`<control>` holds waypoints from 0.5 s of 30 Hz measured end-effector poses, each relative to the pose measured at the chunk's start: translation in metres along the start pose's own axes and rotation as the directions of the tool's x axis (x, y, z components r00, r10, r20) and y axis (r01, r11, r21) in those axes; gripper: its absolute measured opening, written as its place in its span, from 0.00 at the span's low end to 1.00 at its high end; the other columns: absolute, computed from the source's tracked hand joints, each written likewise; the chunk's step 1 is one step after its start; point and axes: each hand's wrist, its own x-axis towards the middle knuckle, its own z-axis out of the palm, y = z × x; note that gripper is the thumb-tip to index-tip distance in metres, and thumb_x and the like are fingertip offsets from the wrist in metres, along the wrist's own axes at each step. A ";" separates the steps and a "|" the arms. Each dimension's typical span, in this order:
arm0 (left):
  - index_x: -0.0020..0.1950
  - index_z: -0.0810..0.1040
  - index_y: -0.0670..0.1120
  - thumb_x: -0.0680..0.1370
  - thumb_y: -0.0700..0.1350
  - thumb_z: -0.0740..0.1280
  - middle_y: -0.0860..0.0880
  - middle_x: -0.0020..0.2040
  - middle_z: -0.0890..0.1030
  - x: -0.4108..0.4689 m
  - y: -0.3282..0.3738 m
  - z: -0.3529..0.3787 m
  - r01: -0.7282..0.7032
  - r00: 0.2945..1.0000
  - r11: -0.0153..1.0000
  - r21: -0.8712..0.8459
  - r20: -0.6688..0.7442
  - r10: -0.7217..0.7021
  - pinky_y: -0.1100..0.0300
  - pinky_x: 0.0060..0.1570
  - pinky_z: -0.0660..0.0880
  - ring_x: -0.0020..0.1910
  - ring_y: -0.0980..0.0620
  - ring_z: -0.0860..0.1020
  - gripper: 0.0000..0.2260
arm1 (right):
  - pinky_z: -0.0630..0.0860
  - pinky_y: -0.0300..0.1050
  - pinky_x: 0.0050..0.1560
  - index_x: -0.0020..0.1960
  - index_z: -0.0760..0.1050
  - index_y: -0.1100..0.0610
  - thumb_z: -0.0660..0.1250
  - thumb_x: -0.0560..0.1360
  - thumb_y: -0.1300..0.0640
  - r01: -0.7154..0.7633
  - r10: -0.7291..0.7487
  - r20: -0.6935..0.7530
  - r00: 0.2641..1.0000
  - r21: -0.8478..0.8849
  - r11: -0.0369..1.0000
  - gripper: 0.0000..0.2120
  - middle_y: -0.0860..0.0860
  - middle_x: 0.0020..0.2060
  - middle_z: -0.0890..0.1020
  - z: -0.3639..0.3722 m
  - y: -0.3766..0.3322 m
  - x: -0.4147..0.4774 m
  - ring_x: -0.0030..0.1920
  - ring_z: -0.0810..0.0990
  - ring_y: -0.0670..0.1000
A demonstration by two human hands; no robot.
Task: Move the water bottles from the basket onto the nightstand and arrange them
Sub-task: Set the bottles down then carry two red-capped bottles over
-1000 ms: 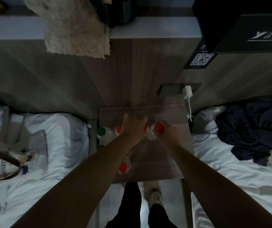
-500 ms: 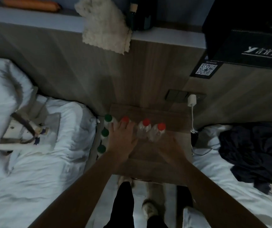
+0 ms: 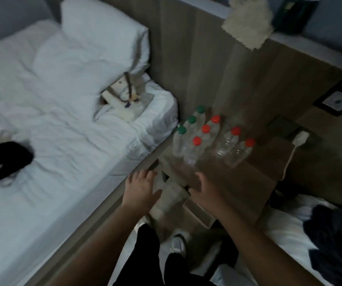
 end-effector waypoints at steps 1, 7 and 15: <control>0.70 0.65 0.52 0.75 0.58 0.63 0.49 0.65 0.71 -0.014 -0.010 0.002 0.038 0.999 0.999 -0.017 0.015 -0.038 0.47 0.69 0.62 0.66 0.47 0.68 0.25 | 0.71 0.49 0.64 0.74 0.60 0.52 0.67 0.75 0.53 0.011 -0.011 0.013 1.000 -0.004 1.000 0.30 0.54 0.70 0.70 0.009 -0.006 -0.003 0.68 0.70 0.54; 0.70 0.64 0.52 0.76 0.58 0.64 0.49 0.68 0.70 -0.103 -0.079 0.015 0.243 0.969 0.960 -0.142 -0.003 -0.246 0.48 0.68 0.65 0.67 0.48 0.68 0.25 | 0.72 0.55 0.64 0.74 0.59 0.49 0.66 0.75 0.49 0.169 -0.132 0.161 0.978 -0.240 0.956 0.29 0.53 0.70 0.69 0.080 -0.048 -0.024 0.68 0.70 0.55; 0.68 0.67 0.51 0.75 0.57 0.65 0.48 0.65 0.72 -0.264 -0.201 0.034 0.482 0.862 0.833 -0.270 -0.023 -0.506 0.50 0.63 0.69 0.66 0.47 0.70 0.24 | 0.71 0.49 0.63 0.73 0.61 0.54 0.65 0.76 0.50 0.413 -0.273 0.355 0.894 -0.419 0.808 0.28 0.55 0.70 0.67 0.238 -0.122 -0.095 0.67 0.71 0.56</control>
